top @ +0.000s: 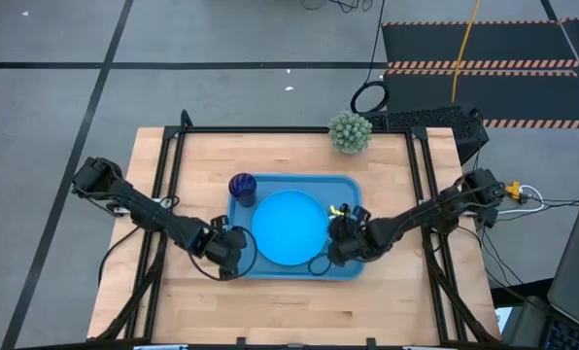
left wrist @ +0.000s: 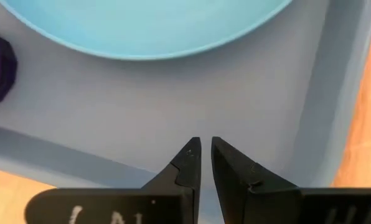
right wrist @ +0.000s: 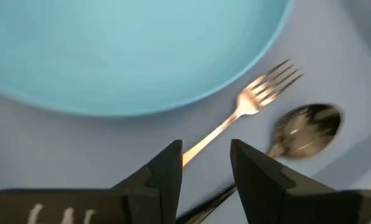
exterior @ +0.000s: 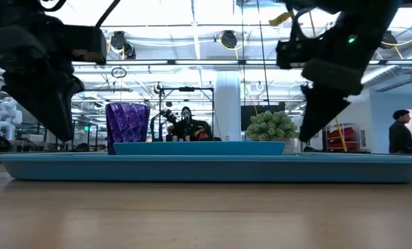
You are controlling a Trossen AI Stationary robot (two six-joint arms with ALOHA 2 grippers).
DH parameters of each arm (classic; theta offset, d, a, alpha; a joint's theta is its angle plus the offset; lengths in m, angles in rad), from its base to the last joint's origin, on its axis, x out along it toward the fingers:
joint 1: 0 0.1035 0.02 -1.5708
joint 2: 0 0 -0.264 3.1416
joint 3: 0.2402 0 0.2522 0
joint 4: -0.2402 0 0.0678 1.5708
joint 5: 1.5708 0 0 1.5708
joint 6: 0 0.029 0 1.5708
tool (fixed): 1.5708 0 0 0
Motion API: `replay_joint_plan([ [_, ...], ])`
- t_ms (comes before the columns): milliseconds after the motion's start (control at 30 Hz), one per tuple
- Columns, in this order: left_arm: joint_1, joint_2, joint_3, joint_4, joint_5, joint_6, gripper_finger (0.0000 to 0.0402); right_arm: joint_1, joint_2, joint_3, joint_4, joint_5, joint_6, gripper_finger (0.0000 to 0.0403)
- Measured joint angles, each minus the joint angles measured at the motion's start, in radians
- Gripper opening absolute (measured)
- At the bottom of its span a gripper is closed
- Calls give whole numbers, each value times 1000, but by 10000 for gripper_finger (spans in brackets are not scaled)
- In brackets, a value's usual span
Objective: Pick and place plate/cup/fork/spoon on tray
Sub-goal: Move the blue tray to the center of the table, then adjust the blue plate
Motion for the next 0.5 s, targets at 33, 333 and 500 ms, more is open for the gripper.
replay_joint_plan([
  [33,-1,-1,0,-6,-9,0,42,-16,0,-6,1,0,-10,130],
  [333,0,1,0,-14,-84,26,42,-136,0,-83,61,-29,-72,130],
  [500,1,1,0,-13,-122,42,42,-183,-1,-111,211,-30,-125,130],
])
